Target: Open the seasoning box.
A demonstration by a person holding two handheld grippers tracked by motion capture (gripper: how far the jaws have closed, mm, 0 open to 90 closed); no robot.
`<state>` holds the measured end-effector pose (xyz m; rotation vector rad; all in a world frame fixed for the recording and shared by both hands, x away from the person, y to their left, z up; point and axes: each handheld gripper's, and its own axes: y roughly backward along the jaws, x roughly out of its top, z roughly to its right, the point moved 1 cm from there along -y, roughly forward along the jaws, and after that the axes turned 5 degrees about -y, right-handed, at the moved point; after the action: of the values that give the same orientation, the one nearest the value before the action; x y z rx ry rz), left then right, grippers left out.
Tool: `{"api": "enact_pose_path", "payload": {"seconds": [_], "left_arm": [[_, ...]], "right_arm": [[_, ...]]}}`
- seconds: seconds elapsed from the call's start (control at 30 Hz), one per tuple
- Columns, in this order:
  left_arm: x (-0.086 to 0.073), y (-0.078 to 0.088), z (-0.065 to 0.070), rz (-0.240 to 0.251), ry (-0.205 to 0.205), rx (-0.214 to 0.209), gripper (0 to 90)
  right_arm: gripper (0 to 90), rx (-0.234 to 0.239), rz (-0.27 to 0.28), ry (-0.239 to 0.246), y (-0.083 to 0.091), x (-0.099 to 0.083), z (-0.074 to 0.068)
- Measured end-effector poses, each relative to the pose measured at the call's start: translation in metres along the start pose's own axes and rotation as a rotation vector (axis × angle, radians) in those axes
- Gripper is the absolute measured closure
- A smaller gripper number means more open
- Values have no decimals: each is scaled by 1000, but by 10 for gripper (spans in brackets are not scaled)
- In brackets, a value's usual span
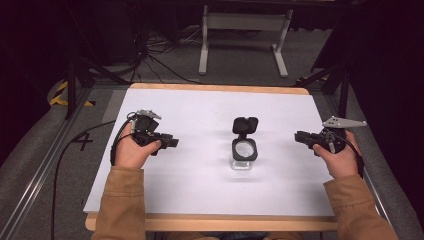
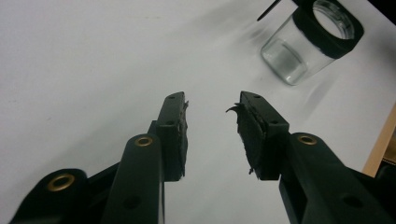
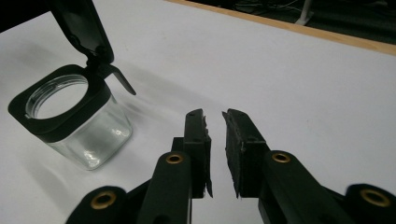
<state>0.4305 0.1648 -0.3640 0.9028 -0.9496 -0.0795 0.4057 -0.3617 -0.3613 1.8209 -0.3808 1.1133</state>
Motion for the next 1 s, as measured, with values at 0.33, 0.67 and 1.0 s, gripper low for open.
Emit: {"api": "enact_pose_path", "payload": {"seconds": [0.33,0.67,1.0], "left_arm": [[-11,-14,-16,-44,33,0,555],[-19,-27,-25,-109,38,3,524],[-24,-38,-27,-177,8,9,509]], "right_arm": [[771,-21,-71,-31,-15,-22,13],[749,-29,-125,-55,-26,-37,18],[733,-30,-176,-52,-37,-47,17]]}}
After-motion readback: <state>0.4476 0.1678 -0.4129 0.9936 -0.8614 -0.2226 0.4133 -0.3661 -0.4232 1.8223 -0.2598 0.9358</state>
